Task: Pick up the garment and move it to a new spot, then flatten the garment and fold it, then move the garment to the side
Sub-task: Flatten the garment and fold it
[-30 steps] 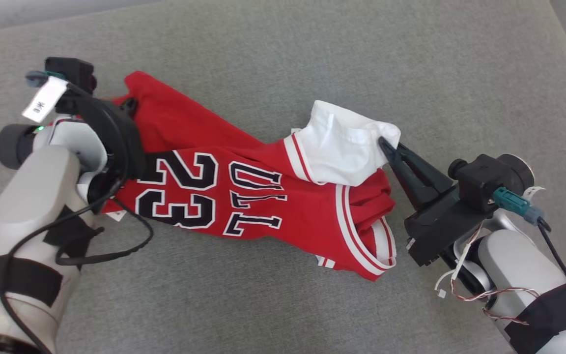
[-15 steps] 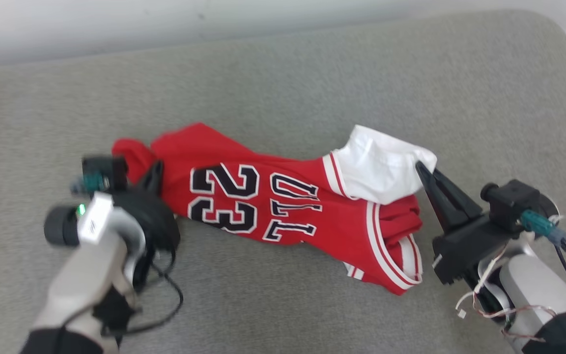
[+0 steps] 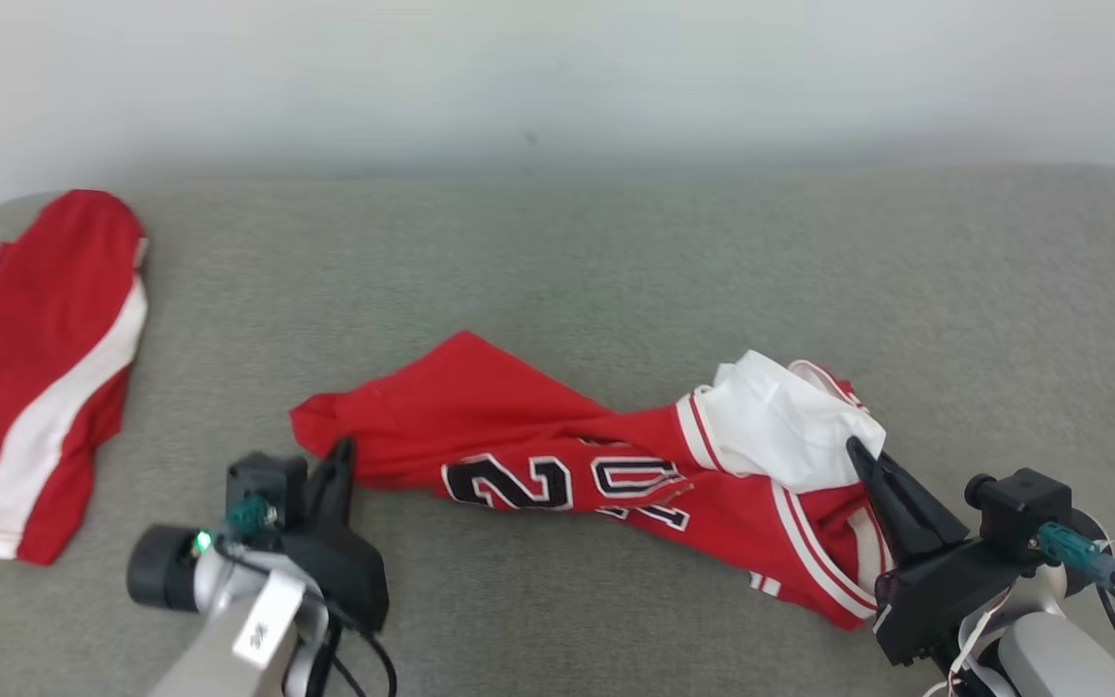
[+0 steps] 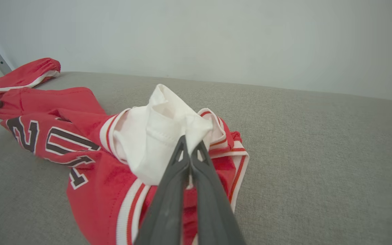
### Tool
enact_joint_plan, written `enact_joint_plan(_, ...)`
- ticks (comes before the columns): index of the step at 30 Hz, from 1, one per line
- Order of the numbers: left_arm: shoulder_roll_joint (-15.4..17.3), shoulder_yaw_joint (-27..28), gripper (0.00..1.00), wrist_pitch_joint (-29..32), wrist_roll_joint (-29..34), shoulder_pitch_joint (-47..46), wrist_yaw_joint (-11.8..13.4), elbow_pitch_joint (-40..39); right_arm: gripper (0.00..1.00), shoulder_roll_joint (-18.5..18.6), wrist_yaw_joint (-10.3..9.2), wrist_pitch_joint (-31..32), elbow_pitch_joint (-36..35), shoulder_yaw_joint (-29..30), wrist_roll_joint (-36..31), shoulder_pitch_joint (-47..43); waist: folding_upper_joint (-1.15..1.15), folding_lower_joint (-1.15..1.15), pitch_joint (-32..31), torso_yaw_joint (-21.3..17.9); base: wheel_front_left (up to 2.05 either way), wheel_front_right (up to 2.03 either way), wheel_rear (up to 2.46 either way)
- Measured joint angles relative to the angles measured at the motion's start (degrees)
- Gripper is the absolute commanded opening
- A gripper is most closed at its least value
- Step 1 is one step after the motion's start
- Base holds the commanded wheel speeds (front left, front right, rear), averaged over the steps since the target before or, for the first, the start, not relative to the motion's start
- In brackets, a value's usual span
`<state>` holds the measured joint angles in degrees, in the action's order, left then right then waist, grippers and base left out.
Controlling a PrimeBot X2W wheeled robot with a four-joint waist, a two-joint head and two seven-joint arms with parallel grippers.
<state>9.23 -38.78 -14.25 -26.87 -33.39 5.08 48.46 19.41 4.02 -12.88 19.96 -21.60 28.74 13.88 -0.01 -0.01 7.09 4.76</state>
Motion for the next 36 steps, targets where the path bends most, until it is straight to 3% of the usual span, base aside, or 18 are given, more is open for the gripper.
enact_joint_plan(8,1.3,-0.7,0.0,0.0,-0.4,10.5,0.4,-6.7,0.0,-0.1,0.0,-0.3,-0.5,0.4,0.6,-0.6,0.0,0.0,-1.3,3.5,0.0,0.0,0.0)
enact_joint_plan(9,1.7,0.3,1.0,0.0,-1.0,10.5,0.5,-9.0,0.0,-0.3,0.0,-0.3,-0.4,0.0,0.6,-0.5,0.0,0.01,-1.4,3.9,0.0,0.0,0.0)
enact_joint_plan(19,4.0,0.8,1.0,0.1,-0.3,10.8,1.0,-18.4,0.0,-0.8,0.02,-0.3,0.0,-0.5,0.6,-0.4,0.01,0.01,-1.6,3.8,0.0,0.0,0.0)
enact_joint_plan(27,7.3,-0.3,1.0,5.5,0.0,9.2,-0.2,-18.2,0.0,-1.6,0.51,-0.2,0.1,-1.9,0.5,2.0,0.01,0.01,-1.2,2.0,0.0,0.0,0.0)
enact_joint_plan(36,7.5,-0.3,1.0,10.1,-0.4,6.7,-1.5,-16.7,0.0,-1.3,0.52,-0.2,0.3,-2.0,0.5,2.1,0.01,0.02,0.2,-0.6,0.0,0.0,0.0)
